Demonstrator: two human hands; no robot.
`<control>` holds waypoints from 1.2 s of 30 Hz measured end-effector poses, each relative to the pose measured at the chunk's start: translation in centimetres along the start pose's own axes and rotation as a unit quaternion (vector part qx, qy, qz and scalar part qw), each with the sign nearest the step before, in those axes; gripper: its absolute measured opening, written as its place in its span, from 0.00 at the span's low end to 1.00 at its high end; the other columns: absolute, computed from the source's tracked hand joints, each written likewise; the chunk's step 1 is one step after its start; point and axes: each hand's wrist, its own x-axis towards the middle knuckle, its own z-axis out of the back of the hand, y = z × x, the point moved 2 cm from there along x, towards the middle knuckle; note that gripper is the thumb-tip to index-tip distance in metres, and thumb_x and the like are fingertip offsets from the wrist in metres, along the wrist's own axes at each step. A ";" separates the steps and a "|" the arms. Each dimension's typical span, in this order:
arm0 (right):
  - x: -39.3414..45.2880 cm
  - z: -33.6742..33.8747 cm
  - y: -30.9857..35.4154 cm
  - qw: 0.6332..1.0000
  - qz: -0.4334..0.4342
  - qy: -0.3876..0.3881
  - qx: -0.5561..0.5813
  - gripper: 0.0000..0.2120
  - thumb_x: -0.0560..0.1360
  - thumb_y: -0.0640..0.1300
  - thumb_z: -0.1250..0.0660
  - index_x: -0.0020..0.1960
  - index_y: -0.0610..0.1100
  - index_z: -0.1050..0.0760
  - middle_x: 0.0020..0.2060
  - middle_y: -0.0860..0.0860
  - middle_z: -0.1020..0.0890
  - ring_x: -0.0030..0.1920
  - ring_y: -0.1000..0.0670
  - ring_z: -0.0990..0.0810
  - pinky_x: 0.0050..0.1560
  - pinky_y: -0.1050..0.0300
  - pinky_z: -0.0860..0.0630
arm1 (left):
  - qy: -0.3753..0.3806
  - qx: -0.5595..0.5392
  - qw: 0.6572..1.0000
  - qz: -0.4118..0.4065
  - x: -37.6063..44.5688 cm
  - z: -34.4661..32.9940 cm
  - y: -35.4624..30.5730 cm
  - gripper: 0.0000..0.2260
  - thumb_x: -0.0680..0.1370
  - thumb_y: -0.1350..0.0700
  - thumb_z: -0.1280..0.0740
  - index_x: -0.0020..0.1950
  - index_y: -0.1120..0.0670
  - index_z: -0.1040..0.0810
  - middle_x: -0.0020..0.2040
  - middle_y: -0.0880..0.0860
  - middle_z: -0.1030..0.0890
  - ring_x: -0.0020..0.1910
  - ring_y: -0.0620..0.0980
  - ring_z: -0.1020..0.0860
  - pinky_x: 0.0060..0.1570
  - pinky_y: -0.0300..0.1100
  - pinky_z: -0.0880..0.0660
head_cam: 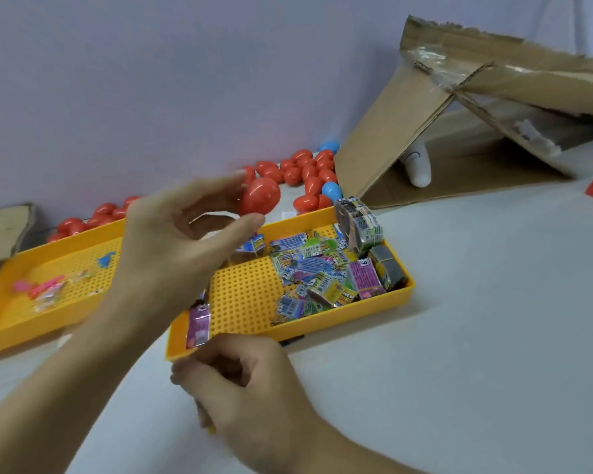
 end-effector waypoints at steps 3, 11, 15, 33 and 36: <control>-0.3 0.1 0.7 1.000 0.017 0.002 -0.006 0.07 0.72 0.48 0.31 0.38 0.48 0.20 0.22 0.55 0.25 0.27 0.57 0.27 0.35 0.63 0.29 | -0.035 -0.057 0.997 -0.036 -3.8 1.5 -0.8 0.16 0.69 0.54 0.21 0.55 0.45 0.17 0.51 0.46 0.14 0.49 0.49 0.15 0.51 0.37 0.20; -1.8 1.0 1.7 0.996 -0.005 -0.042 0.082 0.19 0.75 0.53 0.32 0.35 0.39 0.24 0.23 0.48 0.28 0.22 0.53 0.35 0.23 0.64 0.39 | -0.100 -0.063 0.992 -0.043 -12.7 1.9 1.3 0.16 0.67 0.64 0.23 0.54 0.59 0.17 0.48 0.55 0.17 0.43 0.58 0.19 0.42 0.43 0.21; -2.3 1.6 2.5 0.997 -0.051 -0.033 0.056 0.25 0.70 0.64 0.32 0.39 0.41 0.20 0.25 0.45 0.24 0.21 0.53 0.31 0.20 0.67 0.39 | -0.062 -0.091 0.994 -0.015 -13.9 2.7 2.2 0.17 0.68 0.61 0.24 0.56 0.55 0.17 0.49 0.54 0.17 0.42 0.56 0.19 0.40 0.42 0.22; -1.6 2.6 3.2 0.998 -0.063 -0.007 -0.010 0.17 0.63 0.56 0.25 0.44 0.43 0.16 0.35 0.42 0.16 0.28 0.49 0.20 0.22 0.62 0.28 | -0.084 -0.204 0.962 0.161 -14.0 2.5 3.0 0.10 0.71 0.51 0.27 0.48 0.54 0.14 0.35 0.52 0.16 0.32 0.50 0.18 0.36 0.38 0.21; -1.6 2.8 3.3 0.999 -0.051 -0.005 -0.014 0.16 0.63 0.53 0.25 0.46 0.44 0.15 0.39 0.43 0.14 0.32 0.48 0.17 0.25 0.61 0.26 | -0.097 -0.227 0.956 0.158 -14.0 2.6 3.2 0.10 0.70 0.57 0.23 0.50 0.57 0.14 0.38 0.55 0.15 0.35 0.50 0.17 0.38 0.37 0.21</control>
